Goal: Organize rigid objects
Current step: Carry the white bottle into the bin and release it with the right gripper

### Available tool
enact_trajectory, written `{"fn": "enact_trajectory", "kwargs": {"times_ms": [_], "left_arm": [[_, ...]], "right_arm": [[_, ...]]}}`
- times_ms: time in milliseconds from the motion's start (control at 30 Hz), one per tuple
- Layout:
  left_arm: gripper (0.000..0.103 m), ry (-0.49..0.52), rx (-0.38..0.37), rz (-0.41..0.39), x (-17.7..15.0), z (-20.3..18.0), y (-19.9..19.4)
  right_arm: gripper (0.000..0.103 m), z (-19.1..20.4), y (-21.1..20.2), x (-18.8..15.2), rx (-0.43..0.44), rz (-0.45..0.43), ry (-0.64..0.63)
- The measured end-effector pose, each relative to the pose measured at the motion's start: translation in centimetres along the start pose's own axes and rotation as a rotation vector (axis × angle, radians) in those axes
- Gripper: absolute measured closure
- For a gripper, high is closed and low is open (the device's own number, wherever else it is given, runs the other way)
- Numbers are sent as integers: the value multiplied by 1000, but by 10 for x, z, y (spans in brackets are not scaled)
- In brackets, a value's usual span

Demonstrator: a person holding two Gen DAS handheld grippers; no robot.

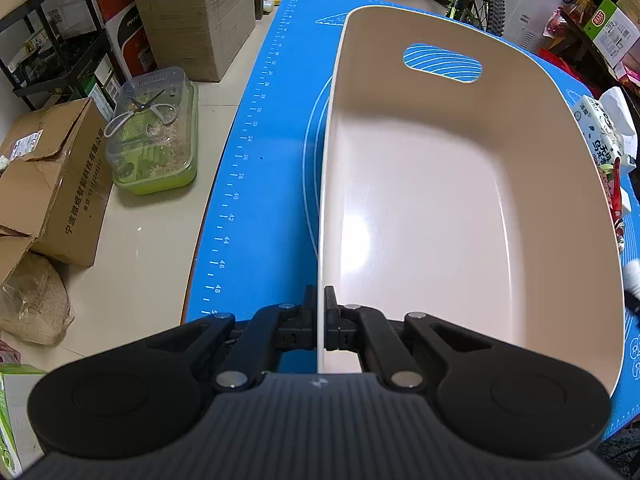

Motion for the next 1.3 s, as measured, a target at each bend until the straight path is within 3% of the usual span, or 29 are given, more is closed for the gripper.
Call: {"fn": "enact_trajectory", "kwargs": {"times_ms": [400,700,933,1300], "left_arm": [[100,-1,1,0,0,0,1],[99,-2,-2,1,0,0,1],[99,0,-1,1,0,0,1],[100,0,-1,3,0,-1,2]], "right_arm": [[59,66,-79,57,164,-232,-64],[59,142,-99,86,282,-295,-176],[59,196,-89,87,316,-264,-280],[59,247,-45,54,299,-71,-419]]}}
Point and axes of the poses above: each gripper's, at about its wrist camera, not at the fingertips, and y roughly the way its jaws point, z to its left, x to its top, the point moved 3 cm from there along y, roughly the way its jaws point, and after that the axes turned 5 degrees about z, right-handed, at the moved point
